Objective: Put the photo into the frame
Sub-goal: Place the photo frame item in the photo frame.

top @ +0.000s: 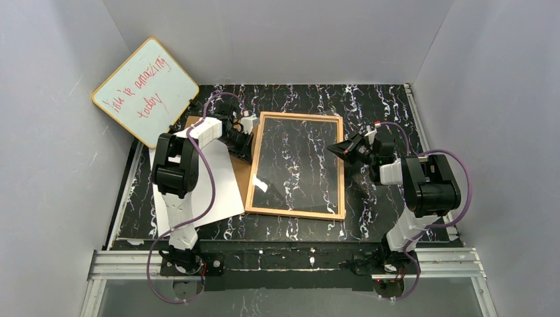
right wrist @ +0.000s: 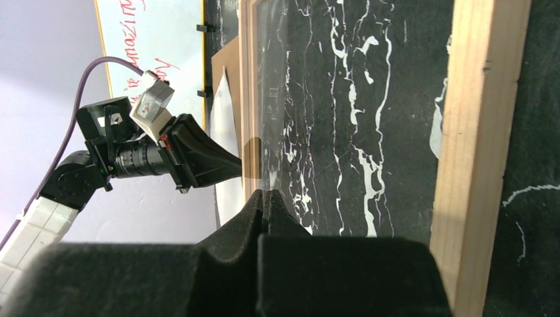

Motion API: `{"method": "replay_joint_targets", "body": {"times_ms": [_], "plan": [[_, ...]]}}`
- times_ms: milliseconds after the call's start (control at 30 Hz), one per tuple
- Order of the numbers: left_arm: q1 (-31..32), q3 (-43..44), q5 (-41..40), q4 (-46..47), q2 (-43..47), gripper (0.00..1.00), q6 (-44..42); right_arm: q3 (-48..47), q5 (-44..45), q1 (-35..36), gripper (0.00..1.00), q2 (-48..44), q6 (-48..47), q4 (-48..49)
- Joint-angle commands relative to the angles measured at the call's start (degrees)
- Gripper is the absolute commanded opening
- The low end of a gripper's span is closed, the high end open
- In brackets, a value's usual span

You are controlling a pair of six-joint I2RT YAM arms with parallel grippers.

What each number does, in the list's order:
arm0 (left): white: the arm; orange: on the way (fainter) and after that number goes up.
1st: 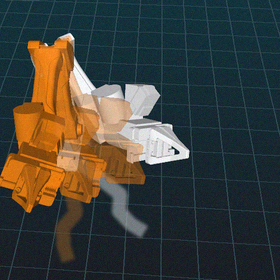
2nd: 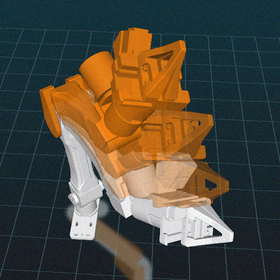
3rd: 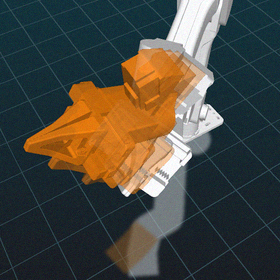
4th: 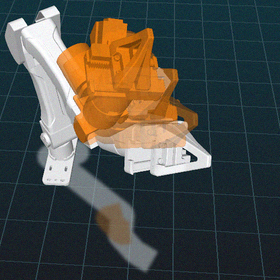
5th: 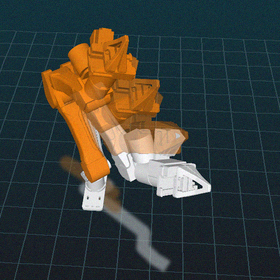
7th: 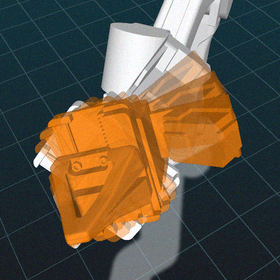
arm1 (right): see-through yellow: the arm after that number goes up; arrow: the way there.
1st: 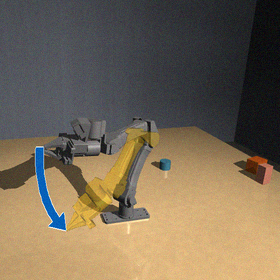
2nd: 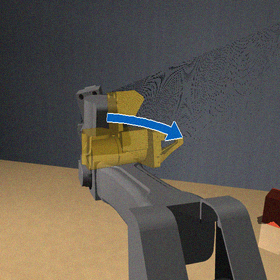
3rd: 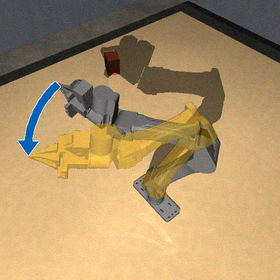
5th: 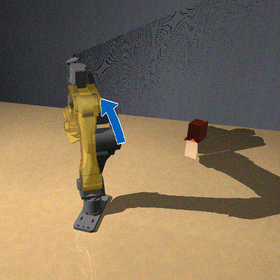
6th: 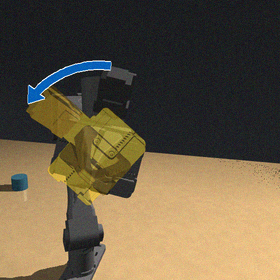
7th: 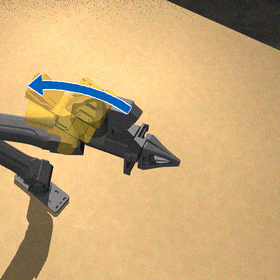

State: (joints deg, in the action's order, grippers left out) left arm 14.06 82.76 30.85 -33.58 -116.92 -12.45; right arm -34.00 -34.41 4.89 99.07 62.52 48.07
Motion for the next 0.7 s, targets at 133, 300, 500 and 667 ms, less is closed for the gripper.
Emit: {"method": "replay_joint_targets", "body": {"times_ms": [133, 300, 500, 667], "plan": [[0.4, 1.7, 0.9, -2.0, -0.2, 0.0, -0.8, -4.1, -2.8, -0.4, 0.01, 1.1, -2.3, 1.4], [0.5, 1.5, 1.0, -2.0, -0.3, 0.0, -0.9, -4.5, -3.4, -0.4, 0.01, 0.9, -2.7, 1.4], [0.6, 1.4, 0.9, -2.0, -0.3, 0.0, -0.9, -4.1, -3.9, -0.4, 0.01, 0.8, -2.6, 1.6], [0.7, 1.1, 1.0, -2.0, -0.2, 0.0, -0.9, -2.5, -3.0, -0.4, 0.01, -0.2, -1.5, 1.9]]}}
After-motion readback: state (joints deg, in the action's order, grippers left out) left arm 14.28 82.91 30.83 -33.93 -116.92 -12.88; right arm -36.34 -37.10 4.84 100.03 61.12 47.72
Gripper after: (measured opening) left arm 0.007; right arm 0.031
